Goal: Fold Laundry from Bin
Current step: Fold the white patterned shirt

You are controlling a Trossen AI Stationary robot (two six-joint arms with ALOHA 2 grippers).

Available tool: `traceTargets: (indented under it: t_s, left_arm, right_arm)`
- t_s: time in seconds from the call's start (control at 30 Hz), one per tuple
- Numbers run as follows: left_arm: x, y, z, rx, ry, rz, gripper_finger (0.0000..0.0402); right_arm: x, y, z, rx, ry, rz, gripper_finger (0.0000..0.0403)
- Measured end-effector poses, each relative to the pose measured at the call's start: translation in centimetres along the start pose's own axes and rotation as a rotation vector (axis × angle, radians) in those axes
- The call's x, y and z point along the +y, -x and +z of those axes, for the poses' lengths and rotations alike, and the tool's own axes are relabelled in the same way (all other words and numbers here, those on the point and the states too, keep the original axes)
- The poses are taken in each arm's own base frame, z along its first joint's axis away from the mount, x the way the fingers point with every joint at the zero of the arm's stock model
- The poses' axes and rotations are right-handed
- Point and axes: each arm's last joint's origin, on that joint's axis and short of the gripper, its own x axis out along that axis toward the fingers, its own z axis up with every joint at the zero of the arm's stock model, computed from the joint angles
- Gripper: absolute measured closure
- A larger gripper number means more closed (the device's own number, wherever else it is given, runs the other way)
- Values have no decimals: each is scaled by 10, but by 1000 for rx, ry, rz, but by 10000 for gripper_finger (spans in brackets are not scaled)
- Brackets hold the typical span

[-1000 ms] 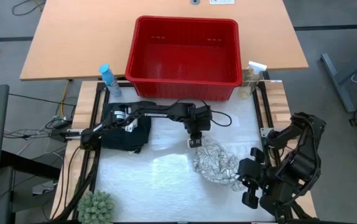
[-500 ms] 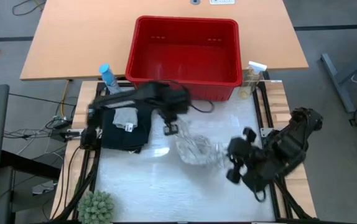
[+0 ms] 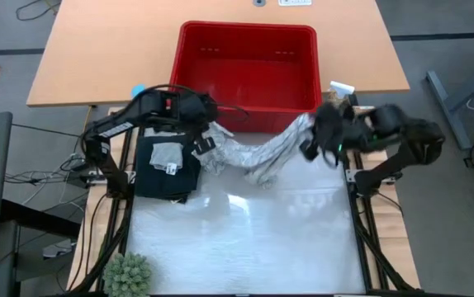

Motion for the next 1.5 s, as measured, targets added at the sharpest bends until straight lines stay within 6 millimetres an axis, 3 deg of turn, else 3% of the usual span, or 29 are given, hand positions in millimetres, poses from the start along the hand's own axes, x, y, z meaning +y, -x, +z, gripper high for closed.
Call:
traceTargets:
  t_s: [0.2,0.3,0.53,0.67,0.83,1.03,1.27,1.5]
  left_arm:
    - [23,-11,10,-46,-24,163,401]
    - [35,-15,18,-108,-12,209,401]
    - [47,-17,21,-109,-66,282,401]
    - [40,-12,17,-107,-16,251,401]
    - [2,-1,7,-63,-31,81,401]
    - [-80,-22,-16,12,-156,-12,401]
    - [-174,-56,-89,114,-240,-23,401]
    - [-232,-72,-170,116,-178,-58,401]
  right_arm:
    - [-58,-6,10,-12,18,-175,383]
    - [-77,-8,13,1,26,-247,383]
    - [-86,-8,15,-3,113,-336,383]
    - [-78,-4,9,-3,82,-242,383]
    - [-53,-11,-23,129,36,-25,383]
    - [-13,-31,-95,336,41,35,383]
    - [24,-22,-172,513,57,73,383]
    - [66,0,-214,551,89,172,383]
